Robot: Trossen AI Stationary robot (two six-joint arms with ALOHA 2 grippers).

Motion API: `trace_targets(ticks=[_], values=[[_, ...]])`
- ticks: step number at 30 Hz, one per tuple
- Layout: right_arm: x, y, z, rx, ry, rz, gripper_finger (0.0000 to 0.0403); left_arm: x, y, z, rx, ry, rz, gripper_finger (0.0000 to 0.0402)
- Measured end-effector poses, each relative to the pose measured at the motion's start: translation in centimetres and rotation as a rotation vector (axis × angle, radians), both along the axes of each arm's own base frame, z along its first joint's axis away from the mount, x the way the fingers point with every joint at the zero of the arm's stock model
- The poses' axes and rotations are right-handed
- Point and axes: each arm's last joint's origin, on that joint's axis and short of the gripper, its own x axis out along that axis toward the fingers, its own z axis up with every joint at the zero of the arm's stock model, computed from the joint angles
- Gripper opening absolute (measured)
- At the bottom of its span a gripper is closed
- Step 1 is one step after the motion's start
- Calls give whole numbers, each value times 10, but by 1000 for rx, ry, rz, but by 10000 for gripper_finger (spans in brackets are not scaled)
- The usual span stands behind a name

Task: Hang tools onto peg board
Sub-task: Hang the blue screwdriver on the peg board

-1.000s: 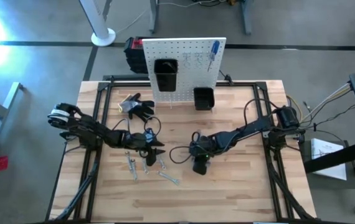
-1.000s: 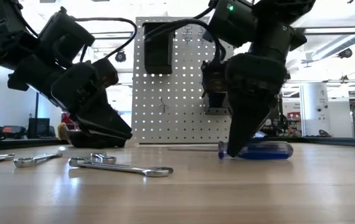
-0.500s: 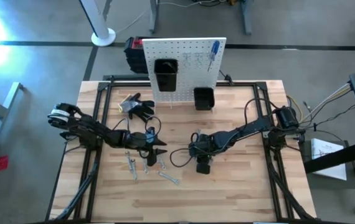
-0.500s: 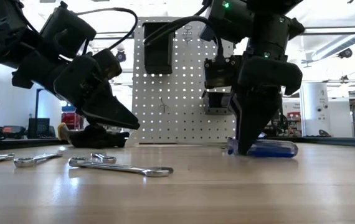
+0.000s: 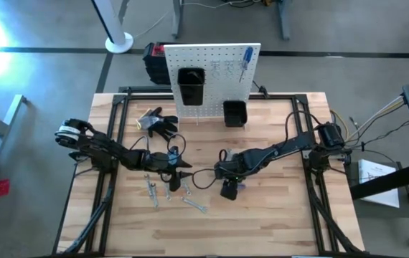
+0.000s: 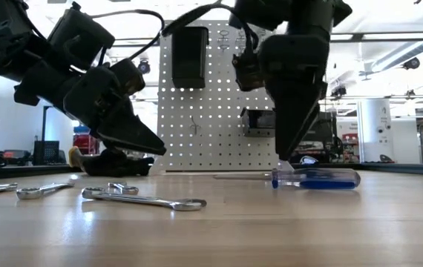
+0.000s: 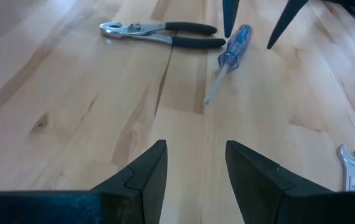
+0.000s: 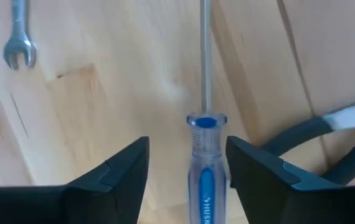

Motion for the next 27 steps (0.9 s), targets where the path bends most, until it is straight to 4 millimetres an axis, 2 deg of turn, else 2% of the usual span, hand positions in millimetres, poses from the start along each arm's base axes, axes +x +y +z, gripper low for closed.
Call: trace_targets(ticks=[11, 18, 27], values=[[-5, 8, -4, -12, 29, -17, 216, 0, 0, -1, 0, 8, -1, 152], [-13, 3, -19, -125, 59, 8, 218, 0, 0, -1, 0, 8, 0, 152], [-11, 5, -23, -114, 3, 80, 193, 0, 0, -1, -2, 5, 1, 152]])
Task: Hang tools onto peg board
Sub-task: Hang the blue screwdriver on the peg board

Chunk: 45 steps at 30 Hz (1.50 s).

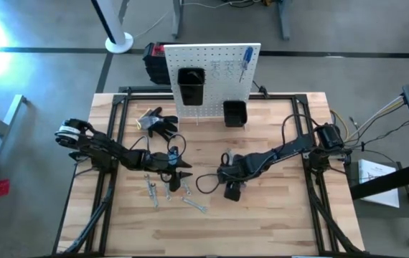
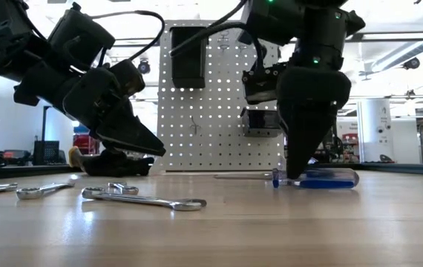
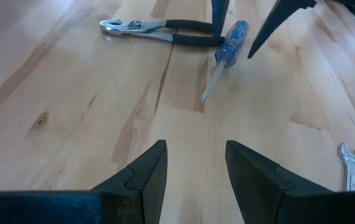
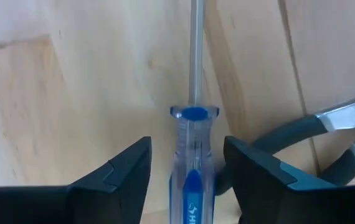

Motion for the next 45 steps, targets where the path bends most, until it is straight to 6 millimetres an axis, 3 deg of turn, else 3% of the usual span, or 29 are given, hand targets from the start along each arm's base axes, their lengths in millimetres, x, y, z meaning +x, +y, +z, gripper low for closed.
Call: trace_targets(ticks=[10, 18, 35, 40, 45], values=[[-9, -2, -17, -3, -35, 21, 145, 1, 0, 1, 13, -10, -6, 152], [-8, -3, -17, -24, -40, 88, 66, 12, -1, 12, 52, -57, -27, 152], [-10, -2, -8, -65, -73, 195, 56, 37, -5, 30, 163, 44, -99, 152], [-7, -1, -3, -85, -120, 228, 52, 32, -2, 28, 176, -27, -67, 152], [3, 1, 2, -94, -233, 252, 51, 21, 2, 28, 166, -205, -26, 152]])
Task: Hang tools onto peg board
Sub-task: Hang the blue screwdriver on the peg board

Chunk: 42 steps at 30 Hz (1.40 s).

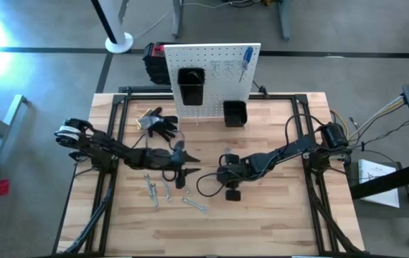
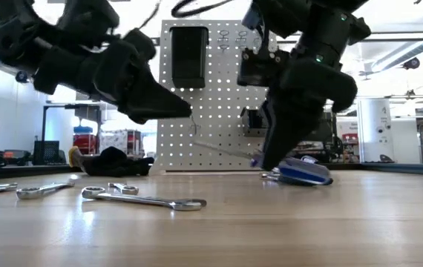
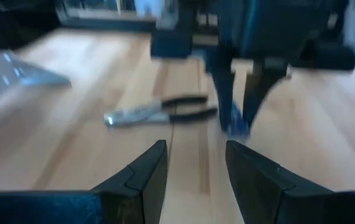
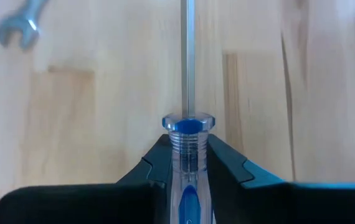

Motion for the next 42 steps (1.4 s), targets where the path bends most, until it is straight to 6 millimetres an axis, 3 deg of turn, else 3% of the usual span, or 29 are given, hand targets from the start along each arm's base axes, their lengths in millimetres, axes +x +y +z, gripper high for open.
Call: trace_targets(ticks=[6, 16, 27, 37, 42], values=[[9, -1, 8, -13, -80, 45, 51, -11, 1, -4, -21, -55, -4, 152], [20, -2, 23, -7, -131, 44, 51, 5, -4, 5, -24, -16, -126, 152], [24, -16, 26, -16, 58, -30, 51, 34, -9, 17, -66, 310, -146, 152], [36, -10, 45, -31, 39, 31, 51, 50, -9, 10, -45, 424, -143, 152], [34, -11, 44, -42, 73, 33, 51, 50, -10, 10, -50, 417, -140, 102]])
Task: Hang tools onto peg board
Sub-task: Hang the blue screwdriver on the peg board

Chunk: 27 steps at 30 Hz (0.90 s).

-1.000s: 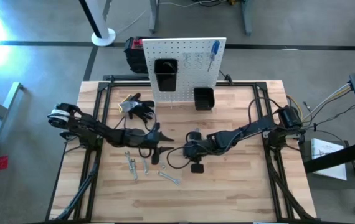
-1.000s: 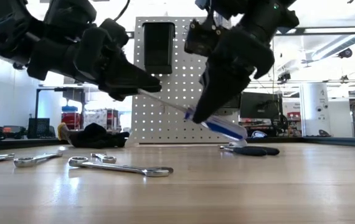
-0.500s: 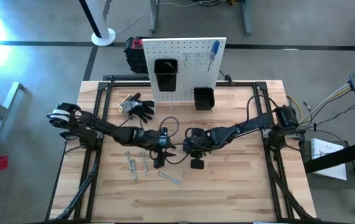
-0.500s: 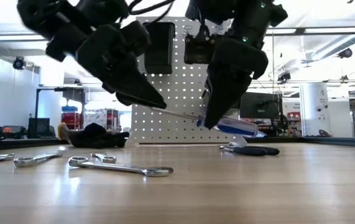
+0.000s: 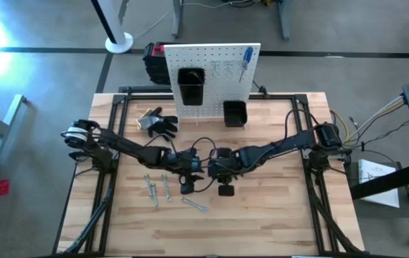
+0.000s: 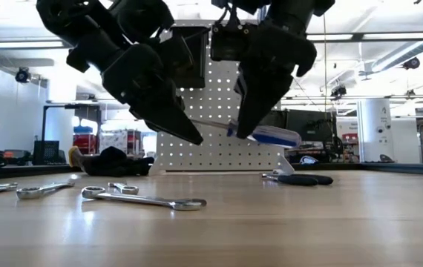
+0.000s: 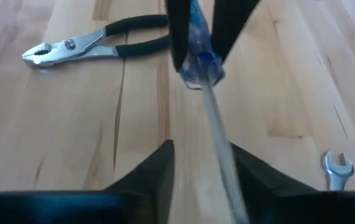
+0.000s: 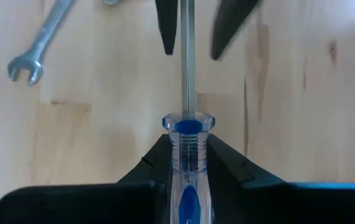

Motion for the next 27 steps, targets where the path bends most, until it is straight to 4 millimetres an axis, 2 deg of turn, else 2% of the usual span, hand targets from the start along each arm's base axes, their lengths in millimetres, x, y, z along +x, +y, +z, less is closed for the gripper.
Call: trace_targets(ticks=[7, 16, 18, 22, 27], values=[[-1, -1, -3, -5, 9, -5, 48, 0, 0, 1, 5, -10, -20, 10], [-1, 0, -2, 3, 9, -15, 51, -1, -1, 0, 7, -10, -66, 2], [-1, 0, -2, 3, 9, -14, 71, -1, -1, 0, 9, -12, -68, 2], [-3, 0, 1, 14, 4, -39, 135, -4, -1, -3, -2, -29, -74, 1], [-11, 0, 22, -68, -63, -117, 210, -15, 1, -14, -44, -106, -43, 0]])
